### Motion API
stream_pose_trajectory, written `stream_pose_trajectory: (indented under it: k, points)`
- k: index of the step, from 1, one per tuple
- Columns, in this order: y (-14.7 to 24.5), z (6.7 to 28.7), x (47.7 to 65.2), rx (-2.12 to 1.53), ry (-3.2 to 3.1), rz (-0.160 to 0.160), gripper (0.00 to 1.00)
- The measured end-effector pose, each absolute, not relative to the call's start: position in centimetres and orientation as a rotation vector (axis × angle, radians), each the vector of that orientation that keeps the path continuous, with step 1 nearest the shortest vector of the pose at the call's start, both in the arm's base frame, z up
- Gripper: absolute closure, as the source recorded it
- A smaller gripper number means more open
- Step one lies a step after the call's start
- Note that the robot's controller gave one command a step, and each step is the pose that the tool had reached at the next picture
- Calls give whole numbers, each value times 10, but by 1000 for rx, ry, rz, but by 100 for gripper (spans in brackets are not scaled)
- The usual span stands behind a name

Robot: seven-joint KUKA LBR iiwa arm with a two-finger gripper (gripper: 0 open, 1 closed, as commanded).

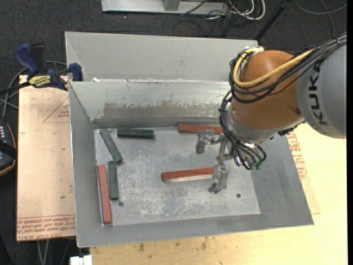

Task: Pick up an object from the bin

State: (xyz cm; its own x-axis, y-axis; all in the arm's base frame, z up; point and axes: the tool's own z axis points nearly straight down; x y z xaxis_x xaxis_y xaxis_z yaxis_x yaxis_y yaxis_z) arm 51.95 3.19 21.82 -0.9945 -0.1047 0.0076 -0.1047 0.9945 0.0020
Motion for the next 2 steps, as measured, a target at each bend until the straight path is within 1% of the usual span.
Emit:
stream_pose_trajectory:
  k: [1,2]
  points:
    - [13,82,582,262,-3127,-2,0]
    - [14,87,583,262,-3132,-2,100]
